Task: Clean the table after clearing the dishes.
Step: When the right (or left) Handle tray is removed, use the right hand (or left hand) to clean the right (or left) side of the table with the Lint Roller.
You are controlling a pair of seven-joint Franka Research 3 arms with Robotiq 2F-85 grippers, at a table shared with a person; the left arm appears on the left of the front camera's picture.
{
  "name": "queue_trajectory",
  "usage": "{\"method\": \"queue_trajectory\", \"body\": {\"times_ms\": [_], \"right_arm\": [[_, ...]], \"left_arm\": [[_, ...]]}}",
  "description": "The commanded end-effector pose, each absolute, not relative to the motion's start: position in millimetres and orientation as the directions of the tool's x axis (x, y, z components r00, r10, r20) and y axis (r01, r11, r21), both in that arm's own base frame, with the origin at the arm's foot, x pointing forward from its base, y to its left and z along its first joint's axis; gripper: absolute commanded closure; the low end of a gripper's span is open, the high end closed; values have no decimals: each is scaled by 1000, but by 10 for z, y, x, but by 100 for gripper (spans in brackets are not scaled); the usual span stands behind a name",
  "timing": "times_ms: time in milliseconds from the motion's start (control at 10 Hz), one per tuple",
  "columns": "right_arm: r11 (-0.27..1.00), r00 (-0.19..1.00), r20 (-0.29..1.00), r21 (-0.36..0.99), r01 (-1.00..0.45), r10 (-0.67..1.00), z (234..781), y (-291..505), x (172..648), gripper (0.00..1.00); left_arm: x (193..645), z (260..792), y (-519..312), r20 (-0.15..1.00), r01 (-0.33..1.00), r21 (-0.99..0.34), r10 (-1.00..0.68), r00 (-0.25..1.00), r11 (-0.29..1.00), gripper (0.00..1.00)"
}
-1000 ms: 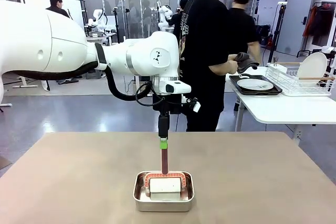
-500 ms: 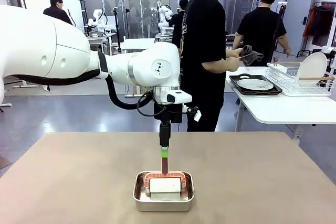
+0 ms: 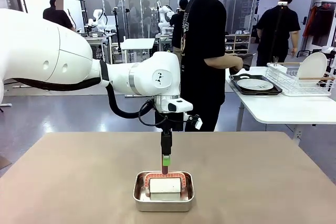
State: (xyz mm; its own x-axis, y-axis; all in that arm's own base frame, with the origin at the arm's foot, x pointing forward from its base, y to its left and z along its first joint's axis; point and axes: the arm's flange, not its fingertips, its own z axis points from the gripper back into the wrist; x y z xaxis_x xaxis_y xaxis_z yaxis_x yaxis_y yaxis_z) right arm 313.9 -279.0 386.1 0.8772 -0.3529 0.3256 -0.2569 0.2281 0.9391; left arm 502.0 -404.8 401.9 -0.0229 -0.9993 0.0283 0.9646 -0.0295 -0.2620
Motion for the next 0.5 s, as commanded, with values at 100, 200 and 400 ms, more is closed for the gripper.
{"method": "queue_trajectory", "body": {"times_ms": [100, 200, 400], "right_arm": [[223, 873, 332, 938, -265, -359, 3891, -2763, 3097, 7], [223, 873, 332, 938, -265, -359, 3891, -2763, 3097, 7], [223, 873, 332, 938, -265, -359, 3891, -2763, 3097, 7]], "left_arm": [[4908, 3963, -3962, 37, 969, -246, -999, 18, 9, 0], [4910, 3945, -3952, 33, 968, -250, -999, 23, 14, 0], [4933, 3926, -3930, 31, 968, -251, -999, 18, 9, 2]]}}
